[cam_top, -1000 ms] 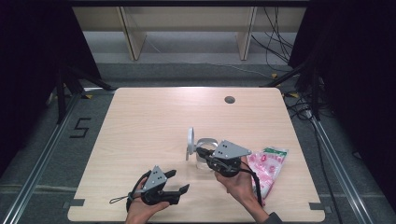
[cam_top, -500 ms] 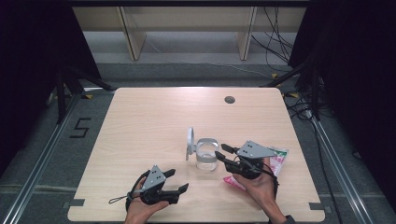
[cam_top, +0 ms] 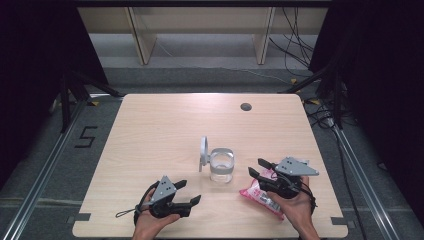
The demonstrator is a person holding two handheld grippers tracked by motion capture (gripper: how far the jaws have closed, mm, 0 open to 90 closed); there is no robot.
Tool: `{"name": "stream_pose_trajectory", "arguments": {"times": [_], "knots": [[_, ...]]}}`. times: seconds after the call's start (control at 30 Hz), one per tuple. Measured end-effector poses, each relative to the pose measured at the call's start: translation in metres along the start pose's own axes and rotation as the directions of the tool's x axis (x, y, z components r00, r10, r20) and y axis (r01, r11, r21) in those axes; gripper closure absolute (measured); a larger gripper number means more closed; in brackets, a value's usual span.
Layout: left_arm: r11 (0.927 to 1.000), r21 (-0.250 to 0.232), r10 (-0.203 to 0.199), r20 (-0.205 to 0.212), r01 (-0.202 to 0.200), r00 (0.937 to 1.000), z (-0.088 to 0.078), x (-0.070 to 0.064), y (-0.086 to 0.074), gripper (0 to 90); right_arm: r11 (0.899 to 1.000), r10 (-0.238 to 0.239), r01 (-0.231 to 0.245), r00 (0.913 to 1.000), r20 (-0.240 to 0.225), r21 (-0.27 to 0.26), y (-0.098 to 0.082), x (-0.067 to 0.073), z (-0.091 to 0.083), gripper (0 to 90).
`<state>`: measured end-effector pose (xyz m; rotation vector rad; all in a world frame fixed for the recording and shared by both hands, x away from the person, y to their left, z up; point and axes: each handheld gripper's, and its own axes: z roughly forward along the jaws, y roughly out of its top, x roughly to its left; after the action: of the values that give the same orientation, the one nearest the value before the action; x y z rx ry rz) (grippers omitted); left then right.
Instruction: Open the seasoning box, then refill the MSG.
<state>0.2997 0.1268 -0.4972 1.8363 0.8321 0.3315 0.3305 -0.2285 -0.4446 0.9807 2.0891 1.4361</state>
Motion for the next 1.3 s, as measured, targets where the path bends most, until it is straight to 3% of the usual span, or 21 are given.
{"name": "stream_pose_trajectory", "arguments": {"times": [0.07, 0.1, 0.27, 0.3, 0.33, 0.37, 0.47, 0.6, 0.67, 0.73, 0.9, 0.93, 0.97, 1.0, 1.03, 1.07, 1.1, 1.13, 1.17, 1.23, 1.3], "knots": [[1.0, 0.001, -0.003, -0.007, 0.003, 1.0, -0.002, -0.001, 0.0, 27.5, 1.0, 0.019, -0.019, 0.9997, 0.017, 0.013, -0.004, -0.002, -0.004, 50.1], [1.0, 0.006, 0.001, -0.01, -0.001, 0.9999, -0.003, 0.0, 0.0, 27.5, 1.0, 0.013, -0.013, 0.9998, 0.012, -0.008, -0.006, -0.004, -0.004, 50.1], [1.0, -0.001, -0.003, -0.013, 0.003, 0.9999, -0.003, -0.002, 0.002, 27.3, 1.0, 0.004, -0.004, 0.9999, 0.014, 0.008, -0.01, -0.008, -0.012, 49.8], [1.0, -0.008, -0.002, -0.004, 0.002, 1.0, -0.003, -0.002, 0.002, 27.3, 0.999, 0.039, -0.04, 0.9989, 0.025, 0.011, -0.012, -0.006, -0.014, 49.6], [0.9999, -0.01, -0.004, -0.006, 0.004, 1.0, -0.003, -0.003, 0.001, 27.3, 1.0, 0.005, -0.005, 0.9998, 0.02, 0.0, -0.012, -0.009, -0.015, 49.4], [1.0, -0.004, -0.001, -0.013, 0.0, 0.9999, -0.002, -0.003, 0.001, 27.3, 0.999, 0.037, -0.037, 0.9989, 0.031, 0.005, -0.014, -0.007, -0.017, 49.1], [1.0, 0.002, 0.002, -0.009, -0.002, 1.0, -0.001, -0.004, 0.002, 27.2, 1.0, 0.023, -0.023, 0.9989, 0.041, 0.003, -0.017, -0.011, -0.023, 47.9], [1.0, 0.003, -0.003, -0.01, 0.003, 0.9999, 0.0, -0.002, 0.001, 27.1, 0.999, 0.048, -0.047, 0.9976, 0.05, -0.007, -0.021, -0.018, -0.031, 45.7], [0.9998, 0.015, 0.015, -0.016, -0.015, 0.9998, -0.001, 0.0, 0.001, 27.0, 0.997, 0.076, -0.075, 0.9942, 0.076, -0.019, -0.025, -0.021, -0.034, 44.6], [0.9999, 0.008, -0.014, -0.021, 0.014, 0.9997, 0.0, -0.002, 0.0, 27.1, 0.995, 0.096, -0.094, 0.9913, 0.09, -0.026, -0.028, -0.023, -0.038, 43.8], [0.9999, 0.017, 0.002, -0.01, -0.002, 0.9999, 0.003, -0.005, 0.0, 27.0, 0.987, 0.157, -0.16, 0.9795, 0.126, 0.01, -0.033, -0.028, -0.053, 40.2], [0.9997, 0.021, 0.011, -0.007, -0.011, 0.9999, 0.003, -0.005, 0.0, 27.0, 0.991, 0.132, -0.134, 0.9817, 0.137, 0.01, -0.035, -0.031, -0.056, 39.3], [0.9997, 0.019, 0.013, 0.005, -0.014, 0.9999, 0.004, -0.005, 0.0, 27.0, 0.987, 0.156, -0.158, 0.9777, 0.14, 0.003, -0.038, -0.031, -0.058, 38.7], [0.9997, 0.022, 0.009, 0.005, -0.009, 0.9999, 0.004, -0.005, -0.001, 26.9, 0.99, 0.132, -0.137, 0.9809, 0.143, 0.029, -0.039, -0.035, -0.063, 38.6], [0.9998, 0.019, -0.002, 0.003, 0.002, 1.0, 0.005, -0.006, -0.001, 26.8, 0.983, 0.178, -0.182, 0.9728, 0.148, 0.013, -0.042, -0.033, -0.064, 38.1], [0.9996, 0.027, 0.005, 0.009, -0.005, 0.9999, 0.006, -0.006, -0.002, 26.6, 0.982, 0.184, -0.189, 0.9703, 0.157, 0.017, -0.044, -0.034, -0.067, 37.8], [0.9997, 0.026, 0.003, 0.012, -0.004, 0.9999, 0.006, -0.006, -0.002, 26.4, 0.986, 0.16, -0.165, 0.9739, 0.161, 0.018, -0.047, -0.038, -0.07, 36.7], [0.9995, 0.031, 0.006, 0.014, -0.007, 0.9999, 0.006, -0.006, -0.001, 26.3, 0.988, 0.152, -0.156, 0.9718, 0.18, 0.01, -0.049, -0.039, -0.072, 36.1], [0.9994, 0.032, 0.008, 0.012, -0.008, 0.9999, 0.007, -0.006, -0.001, 25.8, 0.982, 0.186, -0.191, 0.9654, 0.182, 0.007, -0.052, -0.037, -0.075, 35.5], [0.9995, 0.033, -0.001, 0.007, 0.001, 1.0, 0.007, -0.007, -0.001, 25.0, 0.979, 0.197, -0.203, 0.9617, 0.19, 0.007, -0.056, -0.04, -0.079, 32.9], [0.9994, 0.034, 0.001, 0.007, -0.002, 1.0, 0.007, -0.007, -0.001, 24.7, 0.968, 0.237, -0.248, 0.9524, 0.192, 0.034, -0.061, -0.044, -0.084, 30.0]]}}
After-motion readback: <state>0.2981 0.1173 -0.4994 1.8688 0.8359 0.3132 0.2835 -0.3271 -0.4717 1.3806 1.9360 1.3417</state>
